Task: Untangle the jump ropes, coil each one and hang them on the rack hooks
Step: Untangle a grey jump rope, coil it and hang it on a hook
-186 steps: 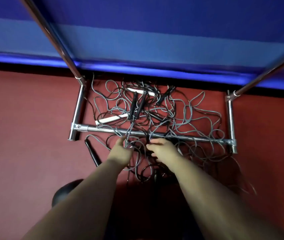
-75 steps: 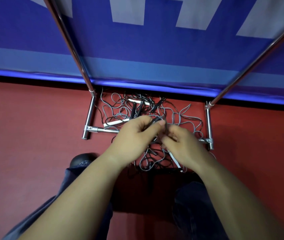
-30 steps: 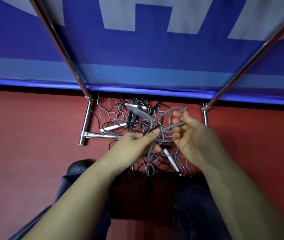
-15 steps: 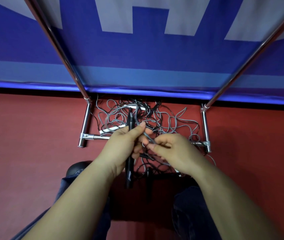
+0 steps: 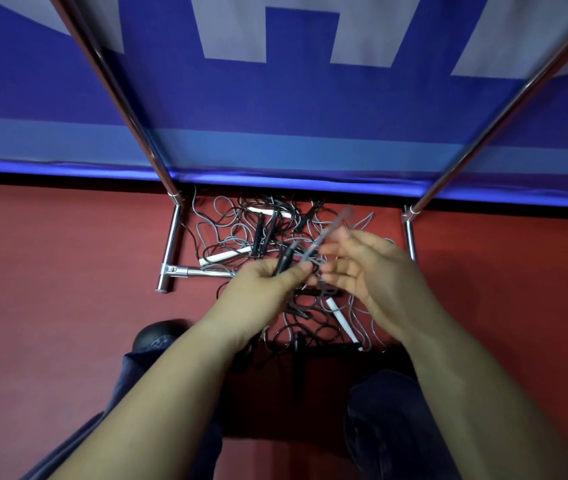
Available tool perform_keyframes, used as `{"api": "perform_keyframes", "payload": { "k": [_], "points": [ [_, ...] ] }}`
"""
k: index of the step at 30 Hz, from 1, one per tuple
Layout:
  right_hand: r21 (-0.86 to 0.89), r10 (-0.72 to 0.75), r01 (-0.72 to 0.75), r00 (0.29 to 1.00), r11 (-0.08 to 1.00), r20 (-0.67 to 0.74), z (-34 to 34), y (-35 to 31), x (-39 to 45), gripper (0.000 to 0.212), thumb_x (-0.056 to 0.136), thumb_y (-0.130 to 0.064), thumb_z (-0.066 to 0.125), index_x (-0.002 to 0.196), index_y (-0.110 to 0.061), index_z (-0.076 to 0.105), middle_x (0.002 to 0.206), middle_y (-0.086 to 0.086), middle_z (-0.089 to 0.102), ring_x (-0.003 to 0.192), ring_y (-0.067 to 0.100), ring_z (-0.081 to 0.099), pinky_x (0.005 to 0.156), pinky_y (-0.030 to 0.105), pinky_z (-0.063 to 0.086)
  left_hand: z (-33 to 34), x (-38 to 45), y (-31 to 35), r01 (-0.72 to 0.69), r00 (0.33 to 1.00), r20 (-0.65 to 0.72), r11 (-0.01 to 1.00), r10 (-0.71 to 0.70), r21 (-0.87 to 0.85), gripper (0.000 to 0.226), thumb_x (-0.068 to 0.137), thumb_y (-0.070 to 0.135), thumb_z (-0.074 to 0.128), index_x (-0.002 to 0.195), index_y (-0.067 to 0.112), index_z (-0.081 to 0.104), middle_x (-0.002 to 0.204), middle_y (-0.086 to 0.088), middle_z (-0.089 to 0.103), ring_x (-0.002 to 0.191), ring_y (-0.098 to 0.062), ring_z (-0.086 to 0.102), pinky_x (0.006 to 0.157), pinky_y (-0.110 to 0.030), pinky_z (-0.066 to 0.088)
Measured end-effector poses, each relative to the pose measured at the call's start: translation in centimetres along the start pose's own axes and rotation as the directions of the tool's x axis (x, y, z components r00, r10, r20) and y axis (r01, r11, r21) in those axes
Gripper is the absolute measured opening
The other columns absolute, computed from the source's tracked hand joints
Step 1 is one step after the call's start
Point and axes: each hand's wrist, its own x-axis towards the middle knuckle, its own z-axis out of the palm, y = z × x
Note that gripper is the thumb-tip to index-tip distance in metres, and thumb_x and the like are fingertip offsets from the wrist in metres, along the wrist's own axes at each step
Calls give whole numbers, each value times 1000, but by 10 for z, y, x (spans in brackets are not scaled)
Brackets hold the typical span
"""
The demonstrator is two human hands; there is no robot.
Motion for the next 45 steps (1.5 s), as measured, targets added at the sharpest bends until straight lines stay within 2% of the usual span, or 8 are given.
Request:
{"api": "perform_keyframes", "payload": {
  "k": [6, 11, 16, 21, 25, 30, 37, 45],
  "points": [
    [-693, 95, 154, 947, 704, 307, 2, 20, -8, 17, 89, -26, 60, 81, -11, 63, 79, 11, 61, 74, 15, 56, 75, 38, 49, -5, 3, 11, 161, 987, 70, 860, -145, -485, 29, 94, 26, 47, 72, 9, 55, 39, 7, 27, 29, -3, 23, 30, -12, 17],
    [-842, -82, 179, 984, 509, 159, -4, 21, -2, 29, 92, -34, 54, 85, -9, 69, 86, 5, 55, 76, 18, 55, 71, 29, 41, -4, 1, 12, 92, 995, 74, 872, -64, -481, 28, 94, 25, 47, 83, 6, 63, 44, 4, 35, 31, -4, 25, 31, -12, 19],
    [-338, 27, -12, 999, 941, 39, 1, 13, 1, 28, 97, -25, 45, 83, -12, 66, 68, 2, 66, 49, 10, 57, 49, 18, 44, -3, 2, 0, 11, 1000, -13, 999, -12, -40, 32, 91, 32, 57, 69, 9, 65, 48, 1, 41, 35, -10, 29, 38, -19, 23],
    [134, 49, -49, 999, 990, 3, 0, 0, 2, 33, 98, -24, 40, 84, -6, 63, 57, 0, 64, 44, 7, 51, 47, 17, 42, -1, -5, -1, -67, 994, 92, 989, 55, 134, 19, 86, 35, 64, 70, 24, 68, 54, 14, 50, 46, -3, 42, 51, -19, 32],
    [55, -7, 5, 999, 998, 33, -1, 0, 0, 24, 96, -23, 44, 91, -11, 64, 71, 1, 67, 50, 7, 56, 51, 18, 48, 0, -2, -4, -151, 988, 9, 968, 152, 202, 15, 89, 25, 64, 78, 14, 63, 56, 14, 47, 50, -3, 38, 52, -15, 33],
    [-581, 28, 99, 978, 808, 206, 0, 13, -5, 22, 88, -11, 60, 89, -32, 61, 93, -2, 68, 77, 10, 66, 74, 23, 52, -3, 1, 1, -109, 993, -53, 993, 106, -50, 24, 95, 20, 52, 72, 15, 58, 51, 7, 45, 42, -7, 36, 40, -18, 27],
    [-749, -148, 173, 984, 639, 101, -6, 18, -3, 8, 88, -29, 62, 87, -29, 70, 89, -4, 68, 85, 11, 65, 81, 30, 51, 0, -4, 10, -52, 980, 155, 917, 122, -395, 18, 77, 23, 54, 78, 6, 60, 55, 1, 52, 41, -7, 38, 35, -15, 23],
    [-104, 10, -6, 999, 995, 33, -1, 5, -1, 21, 94, -15, 49, 84, -11, 66, 73, 4, 72, 71, 16, 71, 64, 22, 57, -2, -4, -1, -92, 995, 60, 978, 82, 189, 16, 90, 30, 60, 78, 23, 67, 44, 14, 43, 39, 1, 36, 42, -13, 28]
  ]
}}
